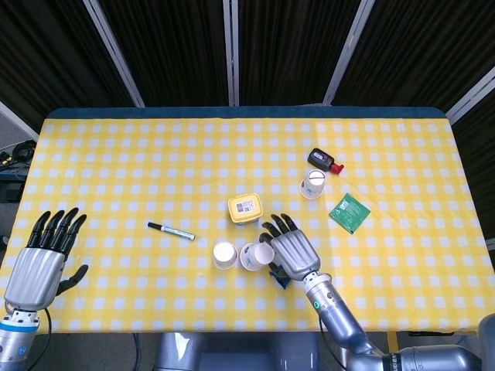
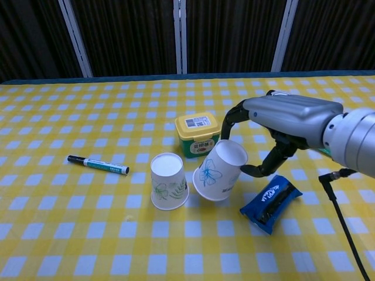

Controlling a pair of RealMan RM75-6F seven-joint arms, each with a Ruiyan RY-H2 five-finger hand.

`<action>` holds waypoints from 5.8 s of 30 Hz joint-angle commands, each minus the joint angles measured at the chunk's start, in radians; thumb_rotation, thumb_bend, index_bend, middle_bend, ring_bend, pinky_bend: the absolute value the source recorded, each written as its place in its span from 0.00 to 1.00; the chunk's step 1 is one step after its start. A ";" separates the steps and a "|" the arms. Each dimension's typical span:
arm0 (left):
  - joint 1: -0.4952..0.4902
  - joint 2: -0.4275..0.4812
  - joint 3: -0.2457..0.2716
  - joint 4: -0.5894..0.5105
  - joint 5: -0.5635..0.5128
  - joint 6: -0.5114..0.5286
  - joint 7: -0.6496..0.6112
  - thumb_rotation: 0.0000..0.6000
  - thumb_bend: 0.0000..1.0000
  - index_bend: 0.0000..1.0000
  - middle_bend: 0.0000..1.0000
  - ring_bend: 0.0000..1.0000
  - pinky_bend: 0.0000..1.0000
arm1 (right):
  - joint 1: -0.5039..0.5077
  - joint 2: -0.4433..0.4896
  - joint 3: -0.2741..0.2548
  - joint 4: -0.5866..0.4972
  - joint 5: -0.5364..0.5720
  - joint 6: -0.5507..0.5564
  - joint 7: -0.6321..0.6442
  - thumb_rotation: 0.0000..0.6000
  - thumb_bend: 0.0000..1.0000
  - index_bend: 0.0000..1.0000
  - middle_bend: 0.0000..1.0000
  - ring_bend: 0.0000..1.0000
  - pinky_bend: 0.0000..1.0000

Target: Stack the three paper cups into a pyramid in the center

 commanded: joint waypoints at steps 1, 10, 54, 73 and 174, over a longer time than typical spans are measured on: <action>0.002 0.004 -0.002 -0.005 -0.003 -0.004 -0.001 1.00 0.23 0.00 0.00 0.00 0.00 | 0.010 -0.014 -0.002 0.019 0.015 -0.003 -0.005 1.00 0.26 0.53 0.17 0.00 0.00; 0.004 0.012 -0.009 -0.004 -0.002 -0.018 -0.013 1.00 0.24 0.00 0.00 0.00 0.00 | 0.025 -0.051 -0.014 0.057 0.032 0.003 -0.019 1.00 0.26 0.53 0.17 0.00 0.00; 0.013 0.017 -0.026 -0.010 -0.001 -0.053 -0.013 1.00 0.23 0.00 0.00 0.00 0.00 | 0.043 -0.150 -0.023 0.146 0.009 0.063 -0.041 1.00 0.17 0.20 0.06 0.00 0.00; 0.012 0.019 -0.042 -0.006 -0.023 -0.061 -0.027 1.00 0.23 0.00 0.00 0.00 0.00 | 0.028 0.066 0.062 0.083 0.010 0.093 -0.028 1.00 0.17 0.20 0.05 0.00 0.00; -0.063 -0.029 -0.062 0.059 -0.151 -0.158 -0.017 1.00 0.23 0.00 0.00 0.00 0.00 | 0.151 0.100 0.026 -0.182 -0.025 0.125 -0.101 1.00 0.31 0.45 0.12 0.00 0.00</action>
